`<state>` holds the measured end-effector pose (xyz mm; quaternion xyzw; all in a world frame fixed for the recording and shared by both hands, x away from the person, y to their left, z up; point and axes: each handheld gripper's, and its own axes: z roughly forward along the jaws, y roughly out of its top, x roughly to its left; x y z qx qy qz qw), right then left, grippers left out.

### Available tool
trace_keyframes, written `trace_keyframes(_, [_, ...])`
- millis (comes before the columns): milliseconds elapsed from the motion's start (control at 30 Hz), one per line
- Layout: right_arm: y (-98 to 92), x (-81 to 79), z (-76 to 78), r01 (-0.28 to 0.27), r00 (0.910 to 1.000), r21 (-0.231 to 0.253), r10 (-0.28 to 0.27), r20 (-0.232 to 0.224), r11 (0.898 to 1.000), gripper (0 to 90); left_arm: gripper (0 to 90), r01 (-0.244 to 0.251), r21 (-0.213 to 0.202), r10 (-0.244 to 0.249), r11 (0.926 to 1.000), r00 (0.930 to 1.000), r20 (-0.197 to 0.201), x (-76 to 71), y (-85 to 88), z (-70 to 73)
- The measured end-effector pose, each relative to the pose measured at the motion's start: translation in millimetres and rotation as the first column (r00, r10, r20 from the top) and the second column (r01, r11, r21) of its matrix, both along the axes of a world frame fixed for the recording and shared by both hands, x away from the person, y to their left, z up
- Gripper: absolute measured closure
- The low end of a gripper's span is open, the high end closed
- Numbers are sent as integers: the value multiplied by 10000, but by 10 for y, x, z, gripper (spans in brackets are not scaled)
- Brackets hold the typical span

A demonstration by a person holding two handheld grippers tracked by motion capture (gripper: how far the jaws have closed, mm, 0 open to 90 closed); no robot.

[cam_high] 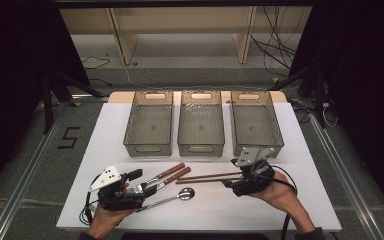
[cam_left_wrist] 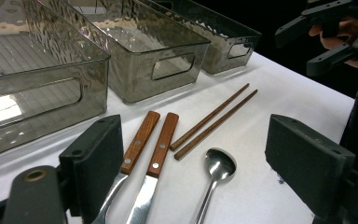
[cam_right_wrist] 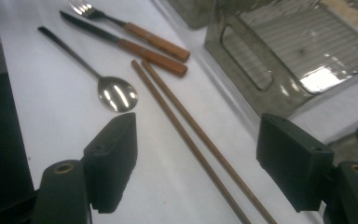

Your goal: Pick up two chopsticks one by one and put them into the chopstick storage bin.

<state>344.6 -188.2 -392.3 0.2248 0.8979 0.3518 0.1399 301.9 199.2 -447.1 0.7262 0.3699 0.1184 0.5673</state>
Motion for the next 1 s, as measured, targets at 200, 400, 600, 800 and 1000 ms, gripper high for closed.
trace_keyframes(200, [172,137,-26,-664,9973,-782,636,-370,9947,322,189,-2,-18,2,10000,10000,8,1,-1,1])
trace_keyframes(400, [314,260,-99,-1131,9895,-1434,984,-1061,9832,366,188,-14,9,14,10000,10000,45,3,6,1])
trace_keyframes(600, [414,366,-199,-1409,9828,-2090,1113,-1471,9677,418,187,-40,-55,41,10000,10000,64,1,9,4])
trace_keyframes(800, [509,443,-291,-1676,9742,-2668,1180,-1922,9491,488,187,-31,-62,32,10000,10000,93,0,9,4])
trace_keyframes(1000, [604,541,-384,-2076,9641,-3097,1405,-2252,9279,537,187,-16,-71,17,10000,9999,101,0,10,4])
